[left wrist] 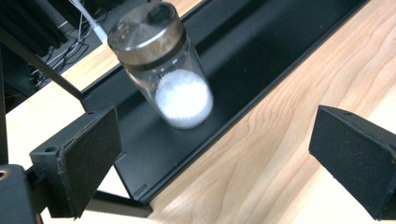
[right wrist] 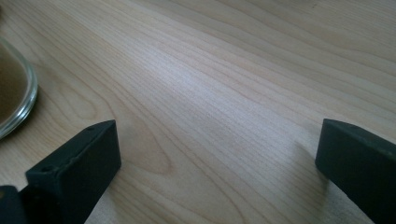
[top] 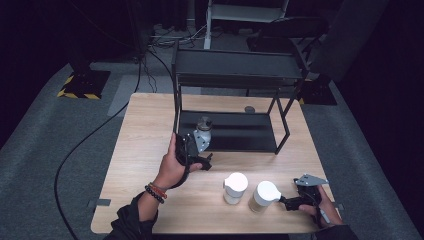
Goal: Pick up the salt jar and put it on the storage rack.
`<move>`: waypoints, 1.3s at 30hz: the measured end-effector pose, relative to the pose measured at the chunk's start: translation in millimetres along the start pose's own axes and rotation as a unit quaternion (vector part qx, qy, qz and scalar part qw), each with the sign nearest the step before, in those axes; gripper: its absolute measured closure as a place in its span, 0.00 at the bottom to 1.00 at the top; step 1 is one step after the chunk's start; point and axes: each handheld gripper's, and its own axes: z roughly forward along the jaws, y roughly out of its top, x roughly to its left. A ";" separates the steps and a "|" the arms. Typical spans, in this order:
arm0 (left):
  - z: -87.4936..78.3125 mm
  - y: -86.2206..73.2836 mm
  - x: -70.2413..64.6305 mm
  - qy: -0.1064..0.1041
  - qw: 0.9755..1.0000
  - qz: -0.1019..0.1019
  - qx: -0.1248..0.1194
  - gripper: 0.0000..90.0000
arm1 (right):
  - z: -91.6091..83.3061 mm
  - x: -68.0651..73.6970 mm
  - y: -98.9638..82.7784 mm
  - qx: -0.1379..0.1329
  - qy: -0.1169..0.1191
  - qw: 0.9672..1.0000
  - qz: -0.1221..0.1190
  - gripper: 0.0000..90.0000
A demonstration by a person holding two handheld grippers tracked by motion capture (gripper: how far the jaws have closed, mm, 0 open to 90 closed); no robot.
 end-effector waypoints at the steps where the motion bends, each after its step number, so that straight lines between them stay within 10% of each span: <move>1: -0.2 -0.8 -0.8 0.002 1.000 0.003 0.002 0.03 | 0.0 0.0 0.0 0.000 0.000 1.000 0.000 0.00; 39: -23.2 -57.3 -9.1 0.023 0.998 0.036 0.038 0.03 | -0.3 0.2 0.3 0.001 -0.001 1.000 0.000 0.00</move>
